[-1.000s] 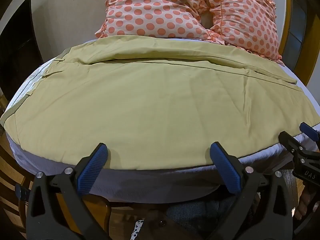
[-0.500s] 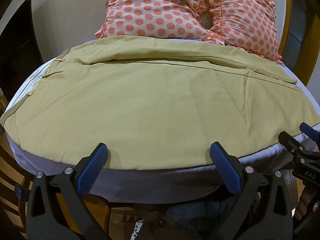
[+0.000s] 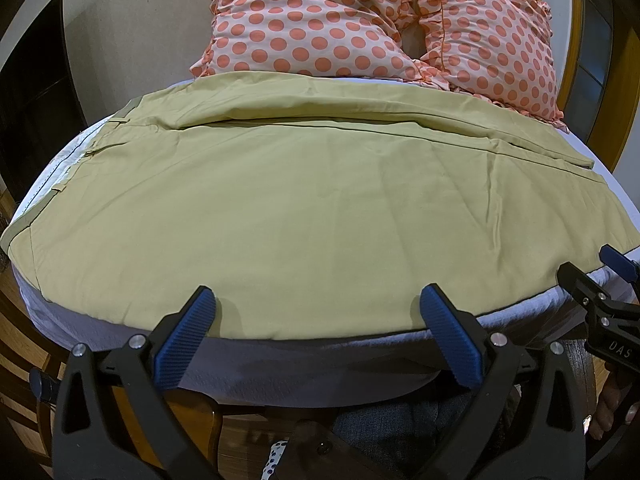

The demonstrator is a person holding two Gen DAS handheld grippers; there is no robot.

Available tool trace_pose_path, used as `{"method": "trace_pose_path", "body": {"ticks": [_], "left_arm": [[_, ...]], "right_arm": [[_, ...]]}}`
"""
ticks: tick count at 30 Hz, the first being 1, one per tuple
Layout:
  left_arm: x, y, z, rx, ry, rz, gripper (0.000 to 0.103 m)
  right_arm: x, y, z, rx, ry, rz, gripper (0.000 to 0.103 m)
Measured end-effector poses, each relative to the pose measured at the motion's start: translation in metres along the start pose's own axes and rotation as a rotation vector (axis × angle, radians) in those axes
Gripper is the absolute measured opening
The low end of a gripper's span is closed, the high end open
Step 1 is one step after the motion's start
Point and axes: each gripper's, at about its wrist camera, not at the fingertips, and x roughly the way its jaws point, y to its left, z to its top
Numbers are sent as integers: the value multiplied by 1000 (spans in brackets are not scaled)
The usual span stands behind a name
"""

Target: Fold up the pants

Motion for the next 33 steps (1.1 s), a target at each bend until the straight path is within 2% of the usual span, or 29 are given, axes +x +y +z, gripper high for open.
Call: {"method": "trace_pose_path", "body": {"ticks": [33], "left_arm": [[0, 0, 0, 0, -1, 1, 101]], "right_arm": [[-1, 0, 0, 1, -3, 0, 102]]}}
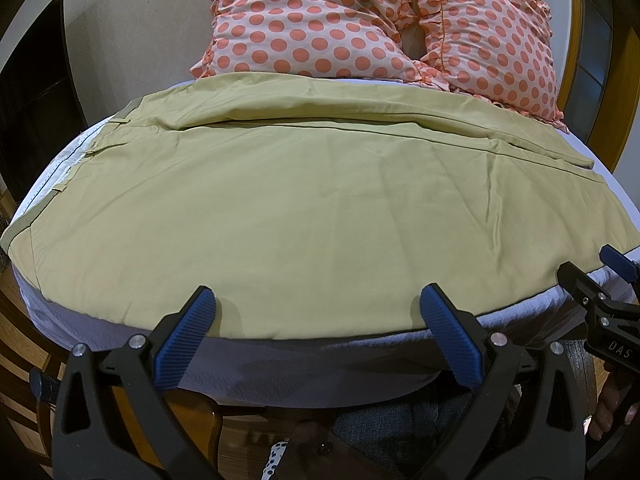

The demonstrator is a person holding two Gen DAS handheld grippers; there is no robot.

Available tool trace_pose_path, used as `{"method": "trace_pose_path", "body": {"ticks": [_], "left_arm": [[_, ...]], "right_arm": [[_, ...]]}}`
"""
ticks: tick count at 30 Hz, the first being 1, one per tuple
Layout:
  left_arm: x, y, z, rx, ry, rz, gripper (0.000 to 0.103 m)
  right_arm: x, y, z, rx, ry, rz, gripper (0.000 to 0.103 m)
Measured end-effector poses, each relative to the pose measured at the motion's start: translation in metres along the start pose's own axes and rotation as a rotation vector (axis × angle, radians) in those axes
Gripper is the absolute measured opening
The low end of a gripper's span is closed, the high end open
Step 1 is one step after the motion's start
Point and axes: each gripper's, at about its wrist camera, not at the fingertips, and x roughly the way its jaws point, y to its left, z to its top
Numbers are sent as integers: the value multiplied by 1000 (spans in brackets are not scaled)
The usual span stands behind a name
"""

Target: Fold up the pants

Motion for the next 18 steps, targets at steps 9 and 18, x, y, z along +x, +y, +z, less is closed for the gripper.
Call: {"method": "trace_pose_path", "body": {"ticks": [9, 18], "left_arm": [[0, 0, 0, 0, 0, 0, 101], [0, 0, 0, 3, -3, -1, 101]], "right_arm": [[-1, 1, -1, -1, -2, 0, 102], [-4, 0, 0, -26, -19, 20, 102]]}}
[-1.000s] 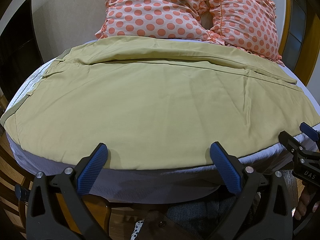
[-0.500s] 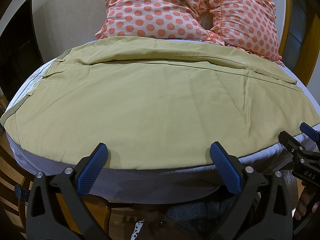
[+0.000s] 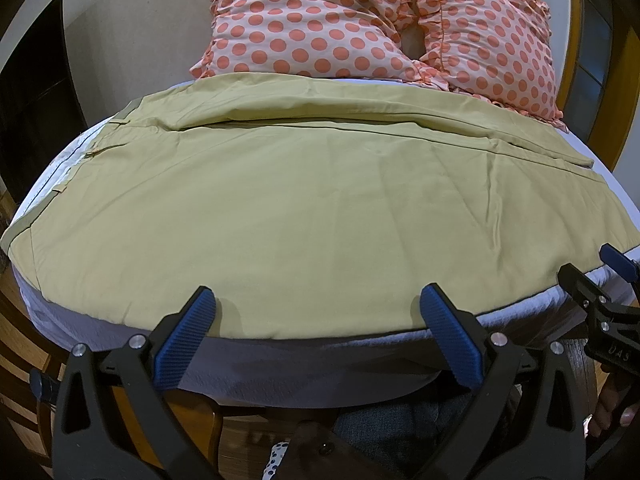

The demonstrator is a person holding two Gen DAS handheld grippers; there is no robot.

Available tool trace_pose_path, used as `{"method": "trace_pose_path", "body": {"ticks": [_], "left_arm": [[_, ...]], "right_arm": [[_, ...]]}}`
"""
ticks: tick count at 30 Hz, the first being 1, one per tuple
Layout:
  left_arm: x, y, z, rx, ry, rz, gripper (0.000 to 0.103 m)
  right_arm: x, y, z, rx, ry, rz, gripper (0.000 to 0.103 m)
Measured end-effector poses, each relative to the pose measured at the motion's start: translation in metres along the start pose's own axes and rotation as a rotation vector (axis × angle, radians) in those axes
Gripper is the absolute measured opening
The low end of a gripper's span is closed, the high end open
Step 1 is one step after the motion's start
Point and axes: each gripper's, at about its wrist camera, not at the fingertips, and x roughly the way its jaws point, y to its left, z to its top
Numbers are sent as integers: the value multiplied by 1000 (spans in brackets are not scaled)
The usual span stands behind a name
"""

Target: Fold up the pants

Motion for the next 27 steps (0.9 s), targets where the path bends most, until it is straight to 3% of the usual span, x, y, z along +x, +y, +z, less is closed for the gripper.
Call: {"method": "trace_pose_path", "body": {"ticks": [4, 8, 13, 16, 19, 21, 22, 27], "left_arm": [[0, 1, 1, 11, 0, -8, 101], [0, 3, 3, 24, 7, -19, 101], [-1, 9, 22, 33, -27, 25, 101], [-1, 19, 40, 8, -64, 23, 101], [6, 29, 56, -39, -69, 0, 101], [10, 34, 65, -65, -69, -20, 101], [13, 36, 69, -74, -71, -28, 101], [17, 35, 74, -53, -84, -14, 101]], "right_arm": [[2, -10, 6, -1, 25, 25, 102], [10, -48, 31, 99, 40, -4, 102], [31, -118, 106, 246, 27, -89, 102], [65, -156, 158, 328, 31, -179, 102], [117, -184, 209, 418, 59, -282, 88], [153, -202, 233, 469, 95, -337, 70], [175, -211, 245, 500, 123, -378, 68], [248, -248, 260, 651, 249, -508, 47]]}}
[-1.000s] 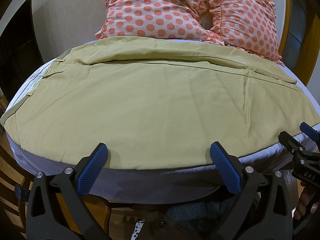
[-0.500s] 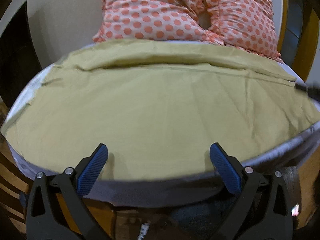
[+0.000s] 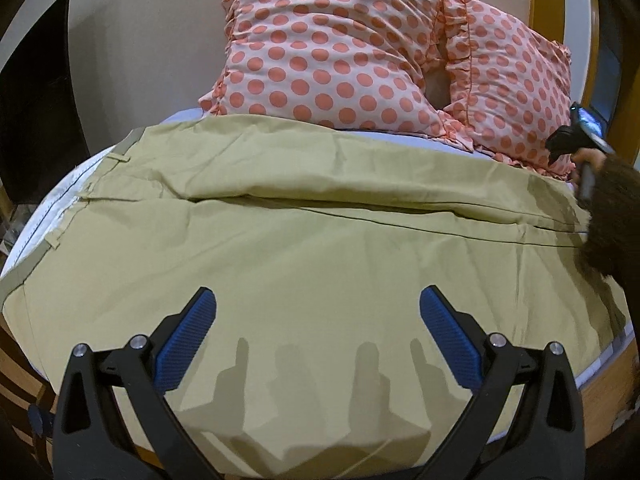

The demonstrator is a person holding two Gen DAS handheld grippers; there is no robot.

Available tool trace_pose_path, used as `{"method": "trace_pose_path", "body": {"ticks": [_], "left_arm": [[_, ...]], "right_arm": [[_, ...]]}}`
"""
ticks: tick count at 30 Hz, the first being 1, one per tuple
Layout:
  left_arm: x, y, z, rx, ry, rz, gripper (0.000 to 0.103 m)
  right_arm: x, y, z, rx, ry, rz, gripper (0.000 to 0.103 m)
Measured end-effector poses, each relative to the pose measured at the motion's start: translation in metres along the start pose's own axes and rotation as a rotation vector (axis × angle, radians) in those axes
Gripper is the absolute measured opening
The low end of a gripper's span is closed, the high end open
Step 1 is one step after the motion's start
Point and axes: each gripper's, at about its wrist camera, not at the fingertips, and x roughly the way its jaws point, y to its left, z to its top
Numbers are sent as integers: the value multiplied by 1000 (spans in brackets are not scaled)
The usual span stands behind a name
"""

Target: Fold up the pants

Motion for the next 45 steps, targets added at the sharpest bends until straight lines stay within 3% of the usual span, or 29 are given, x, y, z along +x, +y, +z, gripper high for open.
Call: {"method": "trace_pose_path", "body": {"ticks": [4, 6, 8, 9, 10, 12, 15, 19, 22, 26, 27, 29, 33, 36, 41, 45], "left_arm": [[3, 1, 0, 25, -9, 21, 101], [6, 3, 0, 25, -5, 23, 101], [10, 6, 0, 18, 2, 22, 101], [11, 6, 1, 15, 6, 22, 101], [13, 8, 0, 10, 10, 22, 101], [13, 10, -1, 4, 12, 22, 101], [11, 16, -2, -16, 8, 20, 101], [6, 24, -3, -48, -2, 3, 101], [-1, 31, -4, -83, -21, -15, 101], [-9, 37, -2, -105, -39, -33, 101], [-11, 38, -1, -105, -46, -33, 101], [-14, 39, 1, -104, -56, -29, 101], [-21, 41, 12, -109, -89, -30, 101], [-23, 41, 18, -110, -98, -43, 101], [-21, 47, 26, -125, -77, -70, 101], [-18, 55, 30, -141, -72, -75, 101]], "right_arm": [[38, -3, 8, 87, 45, -117, 47], [45, -5, 9, 92, 3, -162, 48], [46, -6, 8, 84, -21, -170, 47], [48, -9, 7, 86, -33, -152, 39], [49, -14, 6, 95, -45, -106, 34], [52, -20, 4, 95, -77, -55, 11], [52, -41, -2, 116, -108, 33, 2], [51, -84, -5, 252, -109, 219, 2], [21, -109, -13, 263, -171, 356, 2], [-38, -162, -55, 253, -245, 544, 1], [-59, -181, -79, 253, -253, 591, 1], [-80, -216, -123, 269, -232, 641, 1], [-81, -241, -172, 269, -105, 640, 2], [-70, -240, -181, 291, 25, 665, 5], [-61, -230, -194, 302, 112, 685, 26], [-56, -224, -199, 323, 153, 682, 29]]}}
